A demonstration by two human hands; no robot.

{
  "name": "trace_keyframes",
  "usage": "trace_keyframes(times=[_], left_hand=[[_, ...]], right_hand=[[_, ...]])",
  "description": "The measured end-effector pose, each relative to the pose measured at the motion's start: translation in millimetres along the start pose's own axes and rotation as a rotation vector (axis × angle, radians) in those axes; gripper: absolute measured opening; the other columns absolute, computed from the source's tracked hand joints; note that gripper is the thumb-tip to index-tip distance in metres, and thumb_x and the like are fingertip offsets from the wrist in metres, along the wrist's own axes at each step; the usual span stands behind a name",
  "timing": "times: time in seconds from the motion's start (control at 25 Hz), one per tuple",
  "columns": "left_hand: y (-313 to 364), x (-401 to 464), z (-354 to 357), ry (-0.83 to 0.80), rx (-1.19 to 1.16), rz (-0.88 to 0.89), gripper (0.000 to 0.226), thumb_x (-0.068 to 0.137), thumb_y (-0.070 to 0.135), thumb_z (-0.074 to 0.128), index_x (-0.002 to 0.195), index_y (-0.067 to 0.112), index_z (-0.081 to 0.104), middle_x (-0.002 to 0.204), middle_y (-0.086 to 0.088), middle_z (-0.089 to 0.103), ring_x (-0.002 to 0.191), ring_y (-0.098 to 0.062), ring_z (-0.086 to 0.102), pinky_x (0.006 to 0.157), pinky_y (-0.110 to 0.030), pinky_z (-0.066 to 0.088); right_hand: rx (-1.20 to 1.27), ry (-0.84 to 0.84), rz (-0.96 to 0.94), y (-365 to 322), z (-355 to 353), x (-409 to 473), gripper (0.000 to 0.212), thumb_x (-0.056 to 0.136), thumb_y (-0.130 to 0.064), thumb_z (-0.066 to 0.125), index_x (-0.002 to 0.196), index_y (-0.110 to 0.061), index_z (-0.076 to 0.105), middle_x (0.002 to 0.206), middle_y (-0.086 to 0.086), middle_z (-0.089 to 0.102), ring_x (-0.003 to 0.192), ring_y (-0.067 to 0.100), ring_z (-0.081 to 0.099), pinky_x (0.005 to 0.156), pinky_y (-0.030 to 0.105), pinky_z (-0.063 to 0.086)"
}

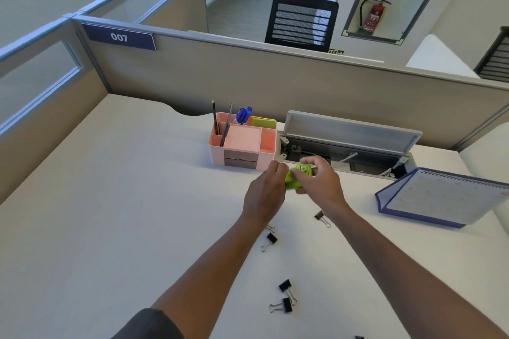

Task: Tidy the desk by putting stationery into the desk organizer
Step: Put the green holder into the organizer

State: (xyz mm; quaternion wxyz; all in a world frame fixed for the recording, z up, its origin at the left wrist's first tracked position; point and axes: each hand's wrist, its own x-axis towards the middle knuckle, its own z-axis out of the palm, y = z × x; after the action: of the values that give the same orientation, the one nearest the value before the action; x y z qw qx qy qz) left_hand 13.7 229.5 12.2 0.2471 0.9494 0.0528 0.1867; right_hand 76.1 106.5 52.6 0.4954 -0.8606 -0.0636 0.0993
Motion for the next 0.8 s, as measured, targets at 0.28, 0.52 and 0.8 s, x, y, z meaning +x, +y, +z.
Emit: trace_keyframes(times=[0.28, 0.52, 0.8], left_hand=[[-72, 17, -16, -0.038, 0.106, -0.100, 0.072, 0.091, 0.010, 0.063, 0.151, 0.015, 0.024, 0.156, -0.006, 0.031, 0.136, -0.026, 0.040, 0.101, -0.044, 0.045], [-107, 25, -6, -0.180, 0.238, -0.147, 0.075, 0.094, 0.015, 0.060, 0.153, 0.015, 0.014, 0.162, -0.006, 0.012, 0.149, -0.027, 0.011, 0.115, -0.041, 0.006], [-106, 19, 2, -0.158, 0.229, -0.169, 0.081, 0.092, 0.015, 0.061, 0.154, 0.015, 0.009, 0.163, -0.005, 0.007, 0.149, -0.028, 0.004, 0.112, -0.041, -0.001]], right_hand=[[-0.160, 0.060, -0.115, -56, 22, 71, 0.027, 0.078, -0.025, 0.073, 0.102, -0.021, 0.061, 0.100, 0.004, 0.067, 0.084, 0.024, 0.070, 0.068, 0.045, 0.062], [-0.378, 0.030, -0.125, -78, 48, 116, 0.035, 0.083, -0.028, 0.072, 0.114, -0.014, 0.062, 0.104, 0.003, 0.061, 0.089, 0.024, 0.067, 0.071, 0.041, 0.060], [-0.585, 0.042, -0.163, -70, 73, 134, 0.038, 0.085, -0.028, 0.074, 0.116, -0.010, 0.061, 0.103, 0.007, 0.063, 0.083, 0.018, 0.053, 0.063, 0.027, 0.040]])
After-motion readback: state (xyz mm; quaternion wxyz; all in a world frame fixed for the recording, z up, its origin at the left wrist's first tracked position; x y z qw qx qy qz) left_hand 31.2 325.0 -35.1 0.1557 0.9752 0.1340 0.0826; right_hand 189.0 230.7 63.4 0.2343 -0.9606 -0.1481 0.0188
